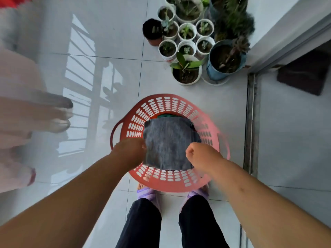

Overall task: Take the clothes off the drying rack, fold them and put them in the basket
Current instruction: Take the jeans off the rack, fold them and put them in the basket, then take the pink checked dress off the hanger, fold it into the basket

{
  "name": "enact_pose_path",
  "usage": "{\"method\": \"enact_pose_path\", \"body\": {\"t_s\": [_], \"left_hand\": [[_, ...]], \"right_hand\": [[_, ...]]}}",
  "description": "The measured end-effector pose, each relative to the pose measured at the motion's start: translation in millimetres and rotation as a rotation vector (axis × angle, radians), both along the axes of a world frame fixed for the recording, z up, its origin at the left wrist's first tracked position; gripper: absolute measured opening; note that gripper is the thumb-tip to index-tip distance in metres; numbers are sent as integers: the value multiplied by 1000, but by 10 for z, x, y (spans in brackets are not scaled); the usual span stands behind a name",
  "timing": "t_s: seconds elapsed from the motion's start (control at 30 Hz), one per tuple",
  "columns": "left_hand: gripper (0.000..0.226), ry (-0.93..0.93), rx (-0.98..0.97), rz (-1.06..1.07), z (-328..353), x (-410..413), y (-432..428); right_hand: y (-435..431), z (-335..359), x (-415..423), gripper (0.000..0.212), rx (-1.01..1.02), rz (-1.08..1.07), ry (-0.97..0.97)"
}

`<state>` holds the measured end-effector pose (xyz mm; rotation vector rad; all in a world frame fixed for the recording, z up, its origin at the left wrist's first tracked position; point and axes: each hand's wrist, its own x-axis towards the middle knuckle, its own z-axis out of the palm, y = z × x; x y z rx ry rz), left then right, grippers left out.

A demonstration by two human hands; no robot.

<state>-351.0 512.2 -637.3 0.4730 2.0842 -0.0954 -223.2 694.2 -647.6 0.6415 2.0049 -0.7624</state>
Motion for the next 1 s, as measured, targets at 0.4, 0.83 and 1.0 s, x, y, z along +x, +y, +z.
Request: {"method": "enact_pose_path", "body": {"t_s": [0.4, 0.83, 1.0], "left_hand": [[38, 176, 191, 289, 2278, 93, 56], [23, 578, 385, 512, 4339, 424, -539], [16, 697, 446, 538, 4954, 411, -899]], "right_hand": [[249, 1936, 19, 19, 7, -92, 177], [-86, 3601, -318, 20, -19, 76, 511], [-497, 4210, -590, 16, -82, 179, 674]]}}
